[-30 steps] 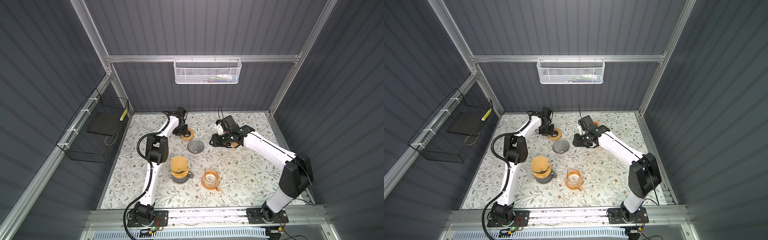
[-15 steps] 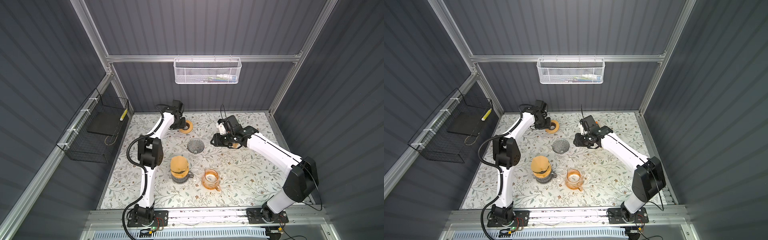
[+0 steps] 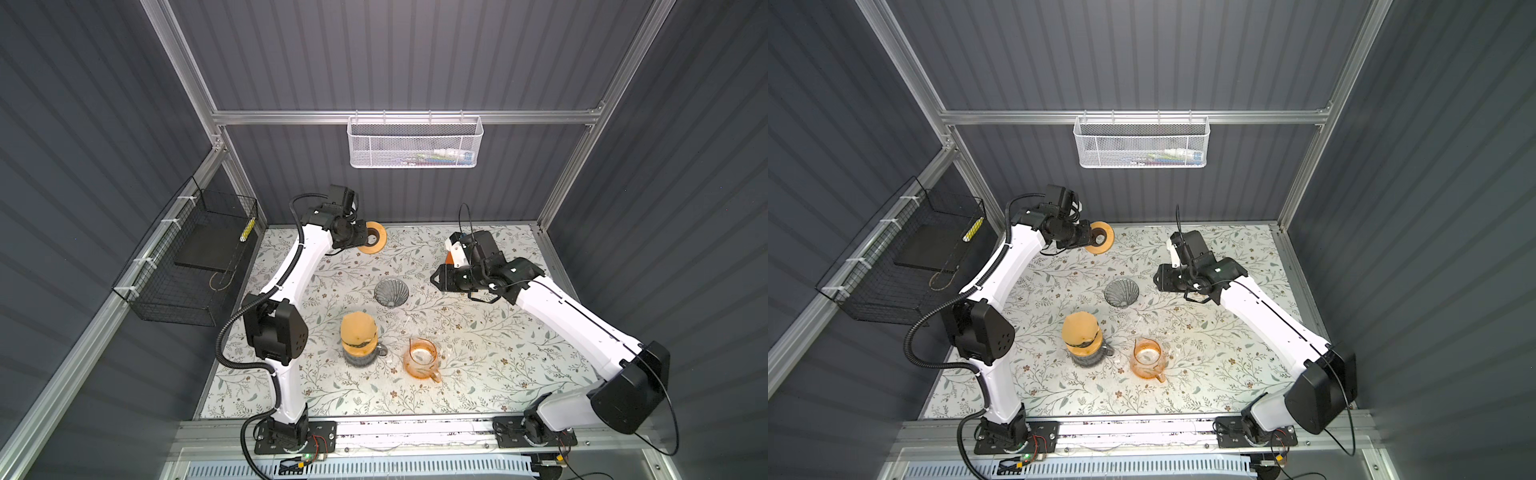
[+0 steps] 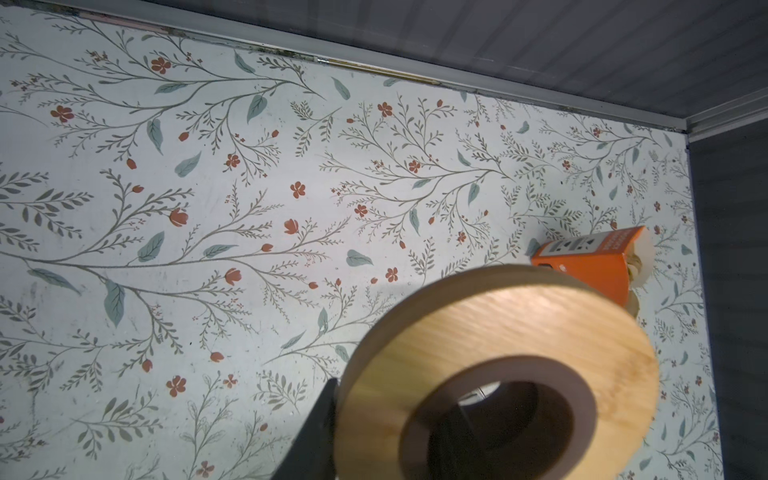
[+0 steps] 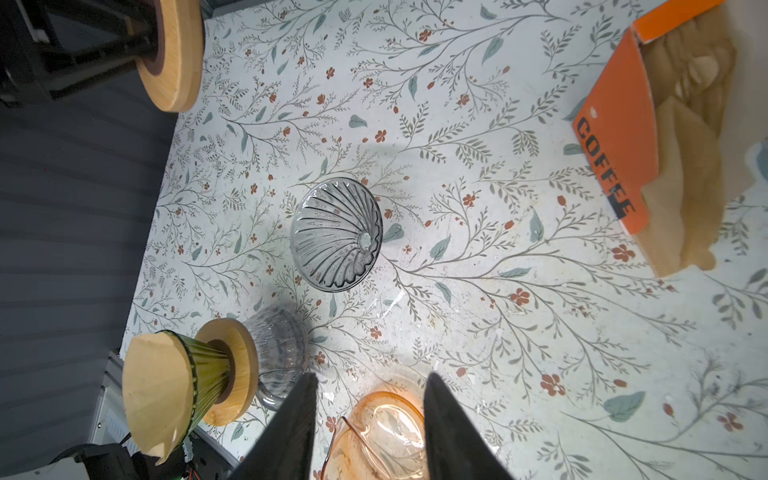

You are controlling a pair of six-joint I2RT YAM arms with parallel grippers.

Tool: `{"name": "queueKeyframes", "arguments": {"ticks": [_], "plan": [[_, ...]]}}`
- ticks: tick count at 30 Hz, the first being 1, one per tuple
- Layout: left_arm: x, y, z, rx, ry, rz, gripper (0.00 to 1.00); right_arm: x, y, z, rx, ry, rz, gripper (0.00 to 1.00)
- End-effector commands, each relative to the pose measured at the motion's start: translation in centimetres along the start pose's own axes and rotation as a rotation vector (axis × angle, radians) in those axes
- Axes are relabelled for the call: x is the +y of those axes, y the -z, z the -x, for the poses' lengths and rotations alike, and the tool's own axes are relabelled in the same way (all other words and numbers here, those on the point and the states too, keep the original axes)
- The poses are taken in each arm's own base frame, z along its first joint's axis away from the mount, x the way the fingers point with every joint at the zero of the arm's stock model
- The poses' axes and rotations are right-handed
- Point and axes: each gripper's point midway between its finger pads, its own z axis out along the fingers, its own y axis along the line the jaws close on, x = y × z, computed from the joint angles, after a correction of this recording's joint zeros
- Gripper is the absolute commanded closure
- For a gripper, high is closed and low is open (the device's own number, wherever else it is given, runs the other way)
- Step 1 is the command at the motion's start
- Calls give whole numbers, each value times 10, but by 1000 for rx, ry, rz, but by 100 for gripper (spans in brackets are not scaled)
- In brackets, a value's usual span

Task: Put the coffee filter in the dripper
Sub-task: 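Lift the wooden ring with the left gripper and carry it over the pitcher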

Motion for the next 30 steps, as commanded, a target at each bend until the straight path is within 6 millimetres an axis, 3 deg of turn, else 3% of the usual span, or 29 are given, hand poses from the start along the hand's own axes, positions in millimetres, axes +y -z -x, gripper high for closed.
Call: {"name": "queueKeyframes", "arguments": {"ticks": [1, 7, 14, 21, 30], "plan": [[-26, 26, -26, 43, -61, -49, 99, -4, 12, -4, -9, -29, -7, 56], [-61, 53, -65, 84, -132, -75, 100, -9, 32, -14, -28, -34, -16, 55], [-87, 73, -111, 129, -182, -96, 100, -17, 59, -25, -55, -23, -39, 53], [-117, 72, -171, 212, -213, -133, 100, -36, 69, -42, -35, -27, -114, 53], [-138, 58, -223, 307, -280, -99, 100, -47, 77, -52, -57, -46, -122, 52]]}}
